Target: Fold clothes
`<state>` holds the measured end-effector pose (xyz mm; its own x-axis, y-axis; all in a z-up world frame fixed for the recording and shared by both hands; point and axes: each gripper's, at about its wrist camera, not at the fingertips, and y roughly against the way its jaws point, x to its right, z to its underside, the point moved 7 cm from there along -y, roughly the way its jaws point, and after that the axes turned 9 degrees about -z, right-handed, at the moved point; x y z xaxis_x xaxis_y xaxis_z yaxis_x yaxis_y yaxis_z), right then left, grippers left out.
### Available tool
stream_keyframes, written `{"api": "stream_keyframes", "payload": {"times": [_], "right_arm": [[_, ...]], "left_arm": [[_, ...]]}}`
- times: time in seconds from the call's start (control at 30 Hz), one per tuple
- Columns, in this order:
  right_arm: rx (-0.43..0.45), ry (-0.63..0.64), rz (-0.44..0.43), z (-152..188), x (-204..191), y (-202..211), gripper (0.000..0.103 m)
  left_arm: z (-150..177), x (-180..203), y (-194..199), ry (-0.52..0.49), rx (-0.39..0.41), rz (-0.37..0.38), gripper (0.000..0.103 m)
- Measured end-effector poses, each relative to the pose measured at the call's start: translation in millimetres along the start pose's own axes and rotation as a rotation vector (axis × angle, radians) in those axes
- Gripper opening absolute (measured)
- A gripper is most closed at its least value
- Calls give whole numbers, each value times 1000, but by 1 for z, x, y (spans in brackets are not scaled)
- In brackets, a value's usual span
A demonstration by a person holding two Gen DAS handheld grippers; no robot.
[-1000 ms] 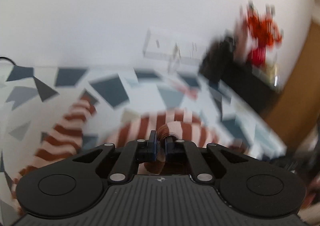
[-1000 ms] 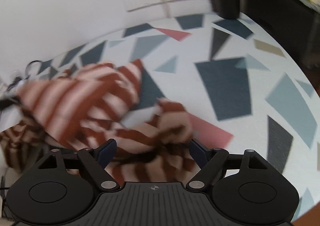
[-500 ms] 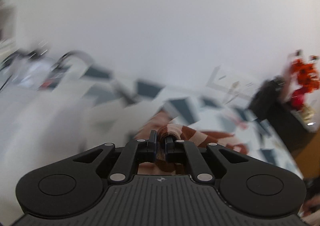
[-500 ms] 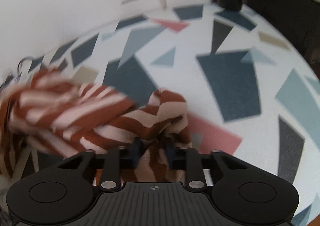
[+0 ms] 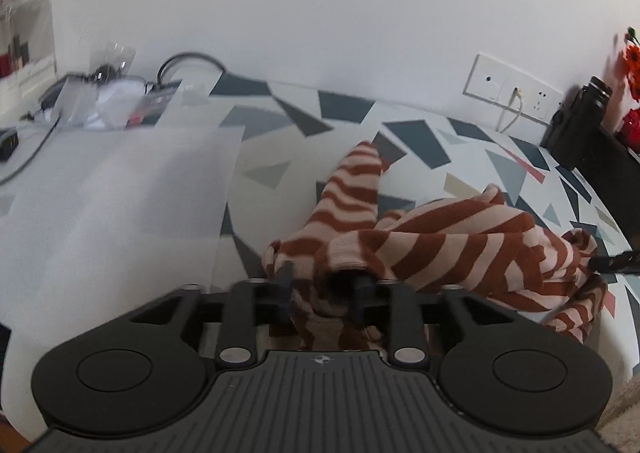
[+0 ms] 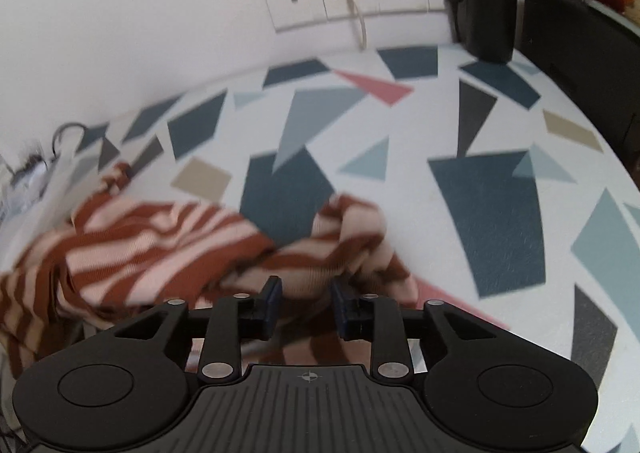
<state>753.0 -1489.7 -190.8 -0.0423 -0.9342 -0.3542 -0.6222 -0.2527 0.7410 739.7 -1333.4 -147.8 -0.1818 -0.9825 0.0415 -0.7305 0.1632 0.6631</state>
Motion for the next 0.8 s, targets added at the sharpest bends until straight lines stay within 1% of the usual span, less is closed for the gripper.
{"api": "stream_keyframes", "payload": {"times": [0.03,0.1,0.17,0.27,0.33,0.37,0.4,0.43,0.47,0.5,0.57,0.6,0.63,0.7,0.73,0.77,0.8], "right_arm": [[-10,-9,4,3,0,-3,28],[-16,-25,1,6,2,-5,28],[-15,-33,-3,7,3,-3,30],[-14,-37,-4,8,5,-2,31],[-14,-32,-3,9,4,-1,32],[-13,-26,-1,10,4,0,33],[-12,-19,1,10,3,2,35],[-12,-13,2,11,3,3,42],[-6,-6,4,10,2,5,45],[0,1,5,10,1,7,50],[9,17,9,9,0,10,50],[13,29,20,8,-1,11,54],[17,38,29,7,-1,11,60],[28,55,49,5,-1,12,62],[26,62,50,4,-1,12,63],[21,63,55,4,0,10,65],[15,64,65,5,1,8,69]], "left_arm": [[0,2,1,-15,0,0,53],[-7,12,7,-72,32,16,58],[-15,24,13,-130,64,32,60],[-20,33,12,-168,86,31,61],[-21,31,9,-137,77,19,62],[-23,25,9,-102,79,5,63],[-25,19,9,-66,81,-9,63],[-27,13,9,-29,84,-24,63],[-29,7,10,7,86,-39,63],[-33,11,11,0,101,-28,63],[-41,21,14,-26,134,-1,66],[-45,26,16,-39,150,12,69],[-49,31,18,-52,166,26,71],[-58,41,21,-78,198,53,72],[-62,46,23,-91,215,66,77],[-66,51,24,-104,231,80,79],[-62,63,18,-148,203,100,79]]}}
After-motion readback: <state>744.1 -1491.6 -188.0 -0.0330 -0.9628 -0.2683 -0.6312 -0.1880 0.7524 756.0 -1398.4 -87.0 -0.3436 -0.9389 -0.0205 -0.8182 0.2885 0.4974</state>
